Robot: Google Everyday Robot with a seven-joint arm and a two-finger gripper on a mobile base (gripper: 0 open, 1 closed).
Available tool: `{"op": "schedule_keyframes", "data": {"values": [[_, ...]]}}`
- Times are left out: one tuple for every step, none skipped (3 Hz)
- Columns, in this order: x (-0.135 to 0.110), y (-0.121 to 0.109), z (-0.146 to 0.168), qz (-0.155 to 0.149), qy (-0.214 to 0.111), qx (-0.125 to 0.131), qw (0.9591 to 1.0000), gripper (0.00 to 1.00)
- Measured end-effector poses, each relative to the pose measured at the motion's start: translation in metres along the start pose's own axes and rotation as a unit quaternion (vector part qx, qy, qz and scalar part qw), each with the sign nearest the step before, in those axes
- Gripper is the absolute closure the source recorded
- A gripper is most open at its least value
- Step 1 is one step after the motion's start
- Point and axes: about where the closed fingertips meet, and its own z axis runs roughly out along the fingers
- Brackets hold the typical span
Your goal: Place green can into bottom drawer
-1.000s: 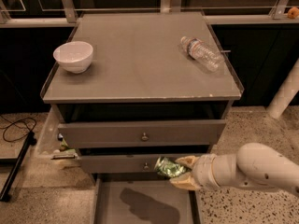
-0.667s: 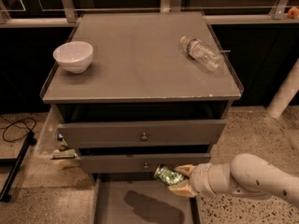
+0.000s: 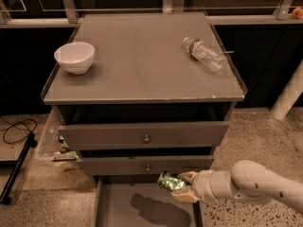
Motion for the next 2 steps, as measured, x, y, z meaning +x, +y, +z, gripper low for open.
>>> {"op": "schedule_keyframes", "data": {"values": [[0.033, -0.002, 0.032, 0.018, 0.003, -0.006, 0.9998, 1.00], [0.084, -0.016, 0.087, 0.020, 0.012, -0.017, 0.9996, 1.00]]}}
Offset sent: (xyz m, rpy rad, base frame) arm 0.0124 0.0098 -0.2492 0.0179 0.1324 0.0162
